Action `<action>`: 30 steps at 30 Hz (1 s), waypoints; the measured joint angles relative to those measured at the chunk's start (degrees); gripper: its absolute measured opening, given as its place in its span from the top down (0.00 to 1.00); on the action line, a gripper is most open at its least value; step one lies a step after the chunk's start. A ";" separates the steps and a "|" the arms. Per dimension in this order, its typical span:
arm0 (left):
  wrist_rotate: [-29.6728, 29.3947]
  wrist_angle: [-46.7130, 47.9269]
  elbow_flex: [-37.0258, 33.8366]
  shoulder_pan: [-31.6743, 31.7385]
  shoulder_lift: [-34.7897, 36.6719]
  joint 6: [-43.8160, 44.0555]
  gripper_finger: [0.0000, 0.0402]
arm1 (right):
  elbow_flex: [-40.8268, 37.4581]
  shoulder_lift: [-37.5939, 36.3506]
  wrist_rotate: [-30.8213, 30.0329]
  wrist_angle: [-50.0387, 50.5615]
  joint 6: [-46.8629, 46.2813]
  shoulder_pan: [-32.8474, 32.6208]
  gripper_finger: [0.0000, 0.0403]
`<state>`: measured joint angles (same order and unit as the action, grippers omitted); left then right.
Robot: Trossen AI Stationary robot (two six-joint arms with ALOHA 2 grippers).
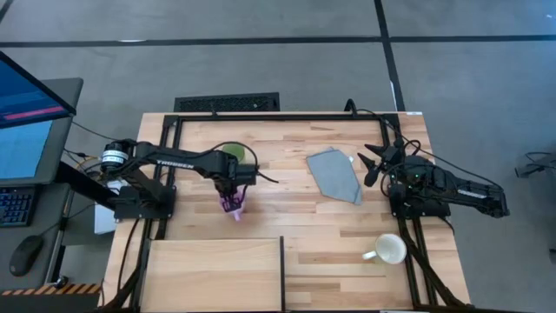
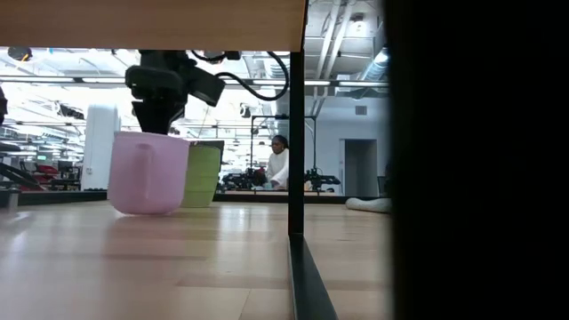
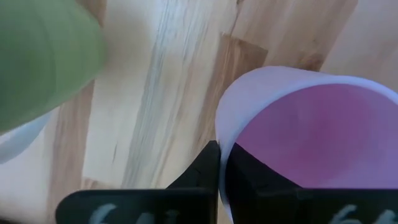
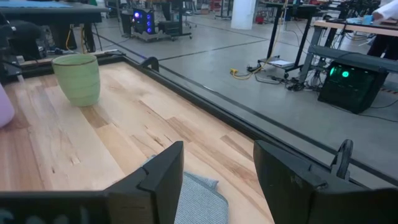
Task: Stack small to large cups/mugs on shelf
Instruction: Put the purple mug on the shelf
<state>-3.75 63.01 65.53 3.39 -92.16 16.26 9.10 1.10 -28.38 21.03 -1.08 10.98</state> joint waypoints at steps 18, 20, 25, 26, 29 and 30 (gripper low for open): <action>-2.54 17.28 14.86 0.08 0.18 -2.32 1.00 | 0.00 0.00 0.00 0.01 0.00 0.00 0.46; -3.38 19.87 17.57 0.08 0.25 -2.27 1.00 | 0.00 0.00 0.00 0.01 0.00 0.00 0.46; -5.08 26.85 24.09 0.08 0.34 -2.90 1.00 | 0.00 0.00 0.00 0.01 0.00 0.00 0.46; -5.14 27.32 25.00 0.08 0.35 -3.75 1.00 | 0.00 0.00 0.00 0.01 0.00 0.00 0.46; -5.06 26.68 26.21 -0.30 1.11 -8.14 1.00 | 0.00 0.00 0.00 0.01 -0.02 0.00 0.46; -4.75 26.94 26.37 -0.45 1.57 -9.75 1.00 | 0.00 0.00 0.00 0.01 -0.02 0.00 0.46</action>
<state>-8.49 89.95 91.90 2.94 -90.59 6.51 9.10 1.10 -28.38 21.04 -1.10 10.98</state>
